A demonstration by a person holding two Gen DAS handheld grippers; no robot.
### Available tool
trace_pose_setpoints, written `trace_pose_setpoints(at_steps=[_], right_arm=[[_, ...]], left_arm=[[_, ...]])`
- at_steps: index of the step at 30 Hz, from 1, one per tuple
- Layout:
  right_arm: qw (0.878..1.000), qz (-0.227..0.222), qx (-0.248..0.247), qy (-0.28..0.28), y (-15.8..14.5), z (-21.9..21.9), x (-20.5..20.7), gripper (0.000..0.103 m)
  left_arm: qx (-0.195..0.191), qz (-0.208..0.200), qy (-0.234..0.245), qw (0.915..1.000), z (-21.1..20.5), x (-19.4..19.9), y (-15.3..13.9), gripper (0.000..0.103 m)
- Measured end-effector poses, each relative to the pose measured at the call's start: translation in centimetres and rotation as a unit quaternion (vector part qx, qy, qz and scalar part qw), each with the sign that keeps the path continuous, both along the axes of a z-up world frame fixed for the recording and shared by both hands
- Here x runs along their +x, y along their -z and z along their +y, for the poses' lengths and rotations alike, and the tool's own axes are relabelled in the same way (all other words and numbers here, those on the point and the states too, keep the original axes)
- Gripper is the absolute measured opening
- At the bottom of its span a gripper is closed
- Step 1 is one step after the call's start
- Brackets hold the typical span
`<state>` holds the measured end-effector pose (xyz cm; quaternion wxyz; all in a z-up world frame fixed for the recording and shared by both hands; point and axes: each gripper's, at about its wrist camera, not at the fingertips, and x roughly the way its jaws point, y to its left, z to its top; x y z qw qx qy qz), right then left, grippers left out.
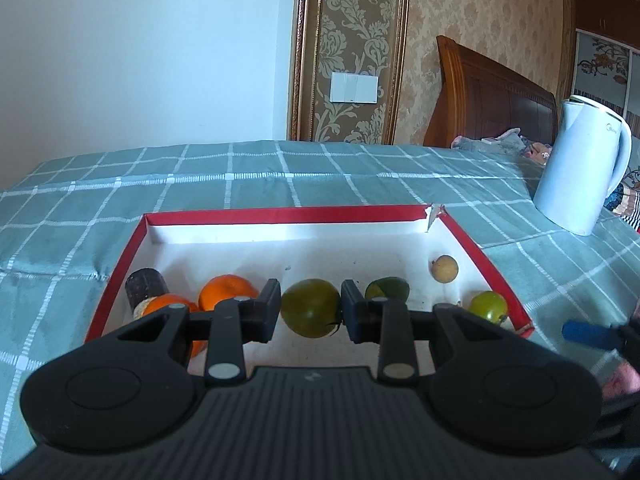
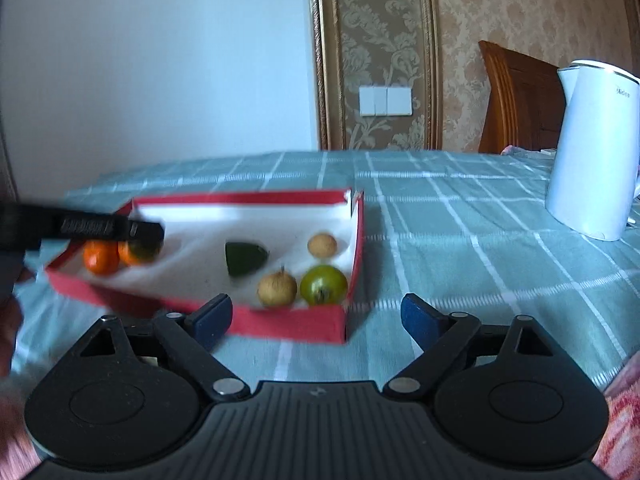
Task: Organize fruits
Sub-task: 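Carry the green fruit into the tray and open the left gripper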
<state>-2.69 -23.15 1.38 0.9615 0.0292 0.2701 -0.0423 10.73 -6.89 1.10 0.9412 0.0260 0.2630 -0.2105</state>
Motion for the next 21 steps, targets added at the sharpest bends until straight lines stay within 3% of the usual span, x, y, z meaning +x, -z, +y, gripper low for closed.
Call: trace_pose_setpoints(at_steps=[9,21], right_arm=[[0.997,0.072,-0.011,-0.012,1.8,0.5,1.4,0.095],[0.997,0.075,-0.005,-0.001,2.0,0.2,1.6,0.101]], left_arm=[[0.007,0.011,-0.008,0.9999,-0.6,1.6,1.0,0.03],[0.014,0.026,-0.018,0.9994,-0.8,3.1,2.2,0.03]])
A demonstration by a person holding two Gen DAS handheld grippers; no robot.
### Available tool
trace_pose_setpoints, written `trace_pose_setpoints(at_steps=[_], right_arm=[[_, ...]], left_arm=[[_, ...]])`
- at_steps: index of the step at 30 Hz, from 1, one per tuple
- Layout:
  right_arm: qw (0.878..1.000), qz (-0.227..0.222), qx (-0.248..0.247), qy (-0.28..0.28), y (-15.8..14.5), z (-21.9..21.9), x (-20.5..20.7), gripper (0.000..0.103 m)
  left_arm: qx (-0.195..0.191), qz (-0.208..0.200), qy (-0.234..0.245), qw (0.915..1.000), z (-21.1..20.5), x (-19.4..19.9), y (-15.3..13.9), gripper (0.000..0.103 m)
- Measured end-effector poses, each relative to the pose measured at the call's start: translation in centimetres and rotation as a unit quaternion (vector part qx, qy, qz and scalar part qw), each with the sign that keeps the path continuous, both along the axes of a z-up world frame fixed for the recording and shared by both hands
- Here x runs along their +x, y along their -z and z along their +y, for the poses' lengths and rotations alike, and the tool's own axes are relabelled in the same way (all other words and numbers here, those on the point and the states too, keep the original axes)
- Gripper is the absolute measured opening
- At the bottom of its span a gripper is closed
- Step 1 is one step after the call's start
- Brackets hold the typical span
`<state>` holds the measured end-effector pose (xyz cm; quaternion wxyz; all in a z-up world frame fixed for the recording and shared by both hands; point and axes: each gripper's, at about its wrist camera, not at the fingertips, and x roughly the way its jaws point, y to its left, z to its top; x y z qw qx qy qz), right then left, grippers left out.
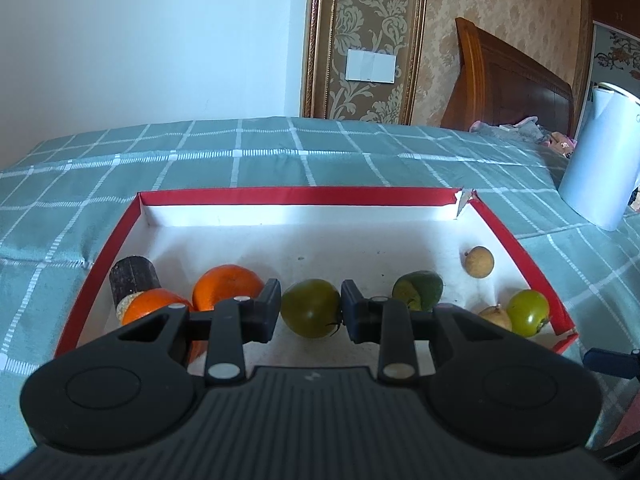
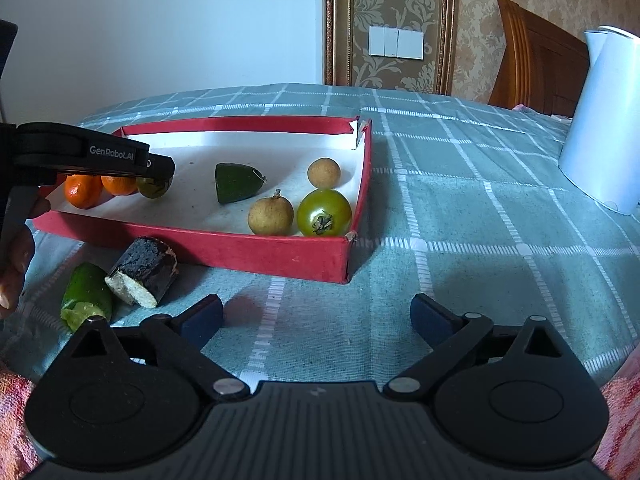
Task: Organize fruits
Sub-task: 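Carry the green fruit into the tray and open the left gripper, then move the right gripper to the dark chunk with white cut face and grasp it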
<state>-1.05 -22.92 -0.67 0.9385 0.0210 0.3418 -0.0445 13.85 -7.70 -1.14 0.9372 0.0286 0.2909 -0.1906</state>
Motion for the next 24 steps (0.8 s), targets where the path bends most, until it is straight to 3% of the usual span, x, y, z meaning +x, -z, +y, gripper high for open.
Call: trace_pose_setpoints(at_steps=[10,19,21,24], right_arm=[[1.0,0.0,0.0,0.0,0.0,0.0,0.0,0.103],[1.0,0.0,0.0,0.001,0.1,0.0,0.0,0.103],[1.0,-0.001,0.0,0.001,0.1,0.0,0.0,0.103],[1.0,-0.001,0.0,0.001,0.1,0.0,0.0,0.103]], left_arm=[[0.0,-0.002,0.001,1.0,-0.1,-0.1,0.3,0.032],[0.004,0.008,0.004,0.9999,0.1,-0.9,0.1,0.06],[0.006,0.006,0.001,1.0,0.4,-1.4,-0.3,0.079],[0.014,-0.022,-0.02,0.9995,1.2,-2.9,-1.0,0.086]])
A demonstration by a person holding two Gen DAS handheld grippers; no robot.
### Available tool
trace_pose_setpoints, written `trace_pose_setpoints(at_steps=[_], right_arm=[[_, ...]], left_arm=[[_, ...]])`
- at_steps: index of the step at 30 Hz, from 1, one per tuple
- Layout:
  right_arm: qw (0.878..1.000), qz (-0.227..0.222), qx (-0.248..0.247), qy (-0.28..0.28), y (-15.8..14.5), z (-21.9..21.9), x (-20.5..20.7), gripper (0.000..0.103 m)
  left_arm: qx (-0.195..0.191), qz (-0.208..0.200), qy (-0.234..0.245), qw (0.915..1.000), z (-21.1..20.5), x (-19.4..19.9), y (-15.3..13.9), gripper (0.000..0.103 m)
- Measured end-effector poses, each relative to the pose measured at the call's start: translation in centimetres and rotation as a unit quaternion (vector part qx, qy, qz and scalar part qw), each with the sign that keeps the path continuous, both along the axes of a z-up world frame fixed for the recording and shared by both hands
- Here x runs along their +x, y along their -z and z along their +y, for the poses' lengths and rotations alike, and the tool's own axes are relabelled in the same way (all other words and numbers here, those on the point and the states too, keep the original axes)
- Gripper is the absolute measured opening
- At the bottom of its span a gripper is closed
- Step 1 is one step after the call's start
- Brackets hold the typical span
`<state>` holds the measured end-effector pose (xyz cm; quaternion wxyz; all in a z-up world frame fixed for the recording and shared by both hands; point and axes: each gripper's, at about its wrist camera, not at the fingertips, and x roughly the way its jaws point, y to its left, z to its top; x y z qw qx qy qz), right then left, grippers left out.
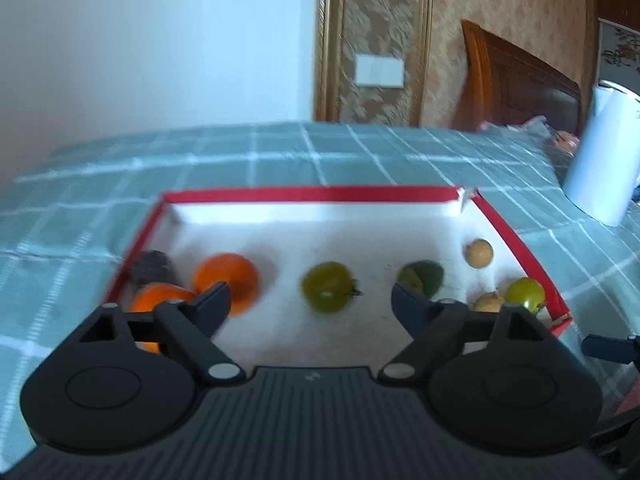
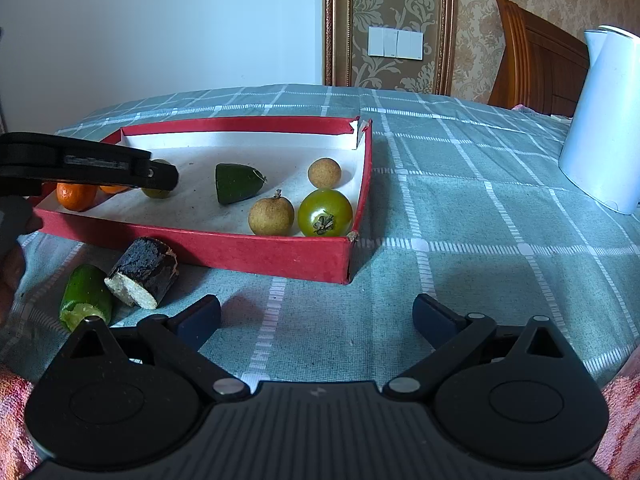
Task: Organize fruits
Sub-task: 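Move the right gripper to the dark chunk with white cut face and grasp it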
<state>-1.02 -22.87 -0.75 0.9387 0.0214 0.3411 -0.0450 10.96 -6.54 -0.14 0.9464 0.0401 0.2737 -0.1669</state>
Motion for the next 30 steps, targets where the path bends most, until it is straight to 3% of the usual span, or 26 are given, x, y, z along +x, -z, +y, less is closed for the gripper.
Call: trace_pose_setpoints(at_steps=[6,14,22,30], right_arm=[[1.0,0.0,0.0,0.0,0.0,-0.1,0.0,0.103],[1.0,-0.001,0.006,-0.006,-0.2,0.0,0.0,0.103],[0.996,-0.039,0.073,-0.044,-1.4,-0.5,-1.0,0.102],[0.989,-0.036,0.139,-0.047,-1.7,0.3,-0.8,0.102]], left_arm=[[-0.021,-0.018,-0.025,0.9993,3.6,-3.3,-1.3,0.093],[-0.053,0.002,-0.076,0.9957,8.8,-7.2,0.6,0.098],[-0.074,0.029,-0.107,0.991,11.6,-7.3,2.7,0.098],[-0.055,0.041,-0.118,0.9907,11.2,-7.0,3.1,0.103]])
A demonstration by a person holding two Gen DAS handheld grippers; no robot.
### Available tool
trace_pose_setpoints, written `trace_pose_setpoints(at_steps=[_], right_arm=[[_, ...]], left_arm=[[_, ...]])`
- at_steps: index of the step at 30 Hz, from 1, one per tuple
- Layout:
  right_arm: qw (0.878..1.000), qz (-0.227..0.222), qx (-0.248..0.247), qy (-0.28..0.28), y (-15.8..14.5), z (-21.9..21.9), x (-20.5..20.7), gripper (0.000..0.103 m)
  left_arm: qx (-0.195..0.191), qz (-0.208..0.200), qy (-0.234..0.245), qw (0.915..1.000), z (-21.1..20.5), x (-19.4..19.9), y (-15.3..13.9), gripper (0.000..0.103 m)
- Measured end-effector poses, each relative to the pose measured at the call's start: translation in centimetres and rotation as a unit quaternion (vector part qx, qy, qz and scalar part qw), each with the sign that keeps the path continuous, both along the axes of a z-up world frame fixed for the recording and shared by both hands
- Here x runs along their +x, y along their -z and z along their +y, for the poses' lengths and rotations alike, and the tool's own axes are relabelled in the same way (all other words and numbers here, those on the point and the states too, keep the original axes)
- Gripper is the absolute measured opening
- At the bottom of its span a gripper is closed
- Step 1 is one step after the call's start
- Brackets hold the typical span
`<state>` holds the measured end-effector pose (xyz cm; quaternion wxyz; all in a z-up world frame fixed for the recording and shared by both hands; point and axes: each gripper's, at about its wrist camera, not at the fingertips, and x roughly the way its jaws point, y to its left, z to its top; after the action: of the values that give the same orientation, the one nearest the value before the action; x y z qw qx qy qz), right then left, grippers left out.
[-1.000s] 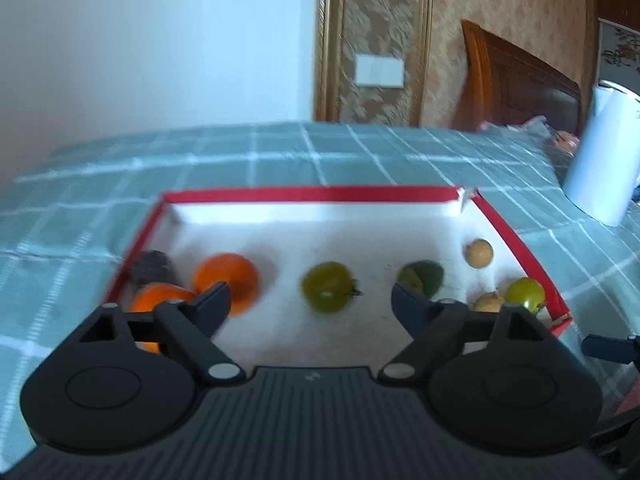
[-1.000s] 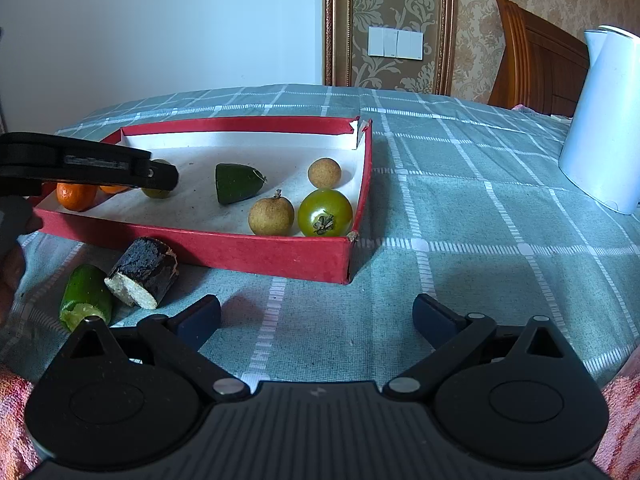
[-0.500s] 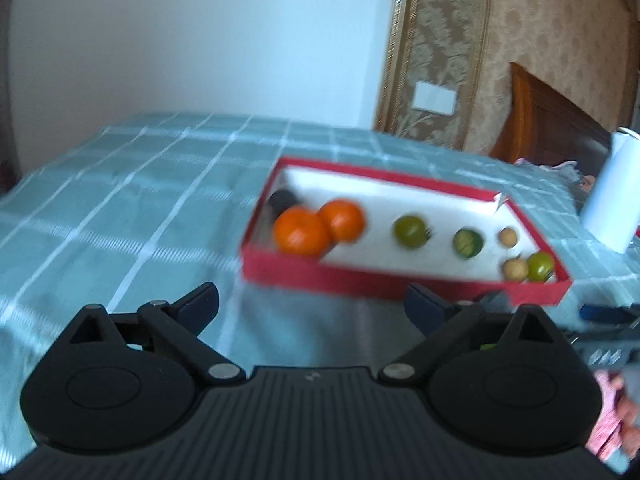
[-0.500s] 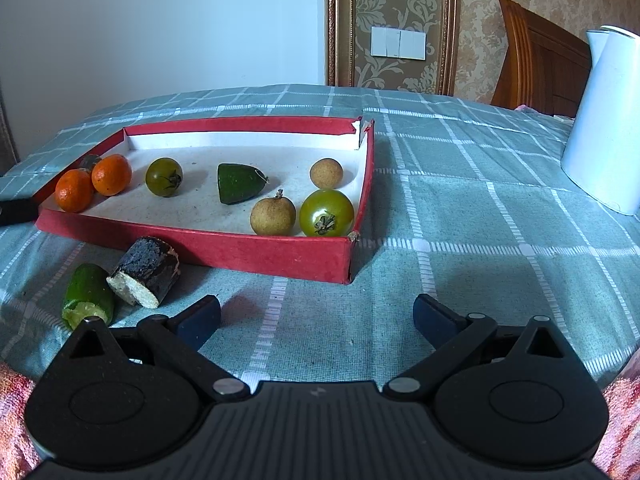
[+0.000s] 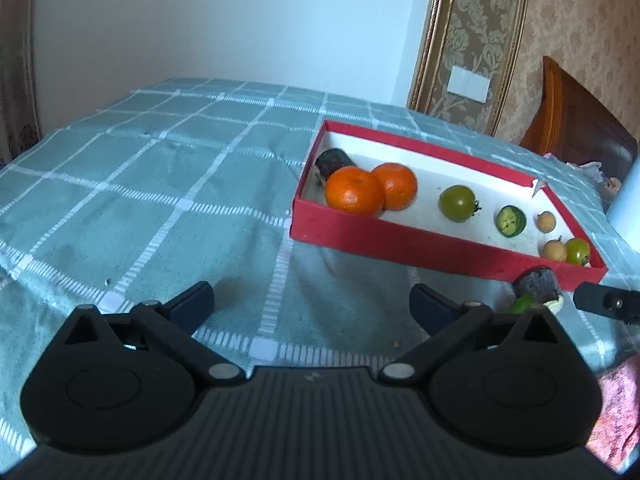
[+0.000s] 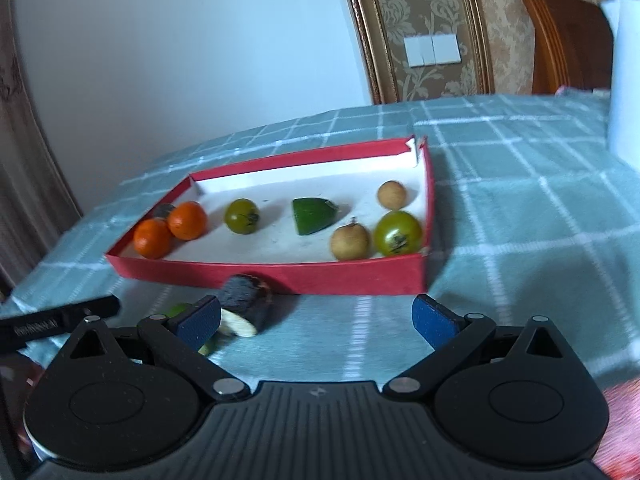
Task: Organize fruits
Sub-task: 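Move the right gripper to the dark chunk with white cut face and grasp it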
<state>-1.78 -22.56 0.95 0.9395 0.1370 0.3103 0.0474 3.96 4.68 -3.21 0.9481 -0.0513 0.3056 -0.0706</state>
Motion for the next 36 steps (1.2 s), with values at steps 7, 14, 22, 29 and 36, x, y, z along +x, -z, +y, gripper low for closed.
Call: trace_pose_setpoints(at_steps=[7,14,22,29,36], right_arm=[[1.0,0.022,0.014,0.002,0.4,1.4,1.6,0.093],[1.0,0.017,-0.019,0.003,0.3,3.3,2.1,0.085],[0.999,0.007,-0.016,-0.032,0.1,4.2,1.8,0.037],[0.999,-0.011,-0.026,-0.037,-0.2,4.5,0.6,0.035],[0.997,-0.045,-0.057,-0.041,-1.4,4.7,-0.9,0.034]], left_arm=[[-0.002,0.002,0.001,1.0,0.1,0.0,0.1,0.103],[-0.005,0.002,0.001,1.0,0.2,0.0,0.1,0.103],[-0.016,0.0,0.001,0.9999,0.5,0.0,0.1,0.103],[-0.023,-0.002,0.001,0.9997,0.7,-0.1,0.0,0.103],[-0.027,-0.002,0.002,0.9996,0.8,0.0,0.0,0.103]])
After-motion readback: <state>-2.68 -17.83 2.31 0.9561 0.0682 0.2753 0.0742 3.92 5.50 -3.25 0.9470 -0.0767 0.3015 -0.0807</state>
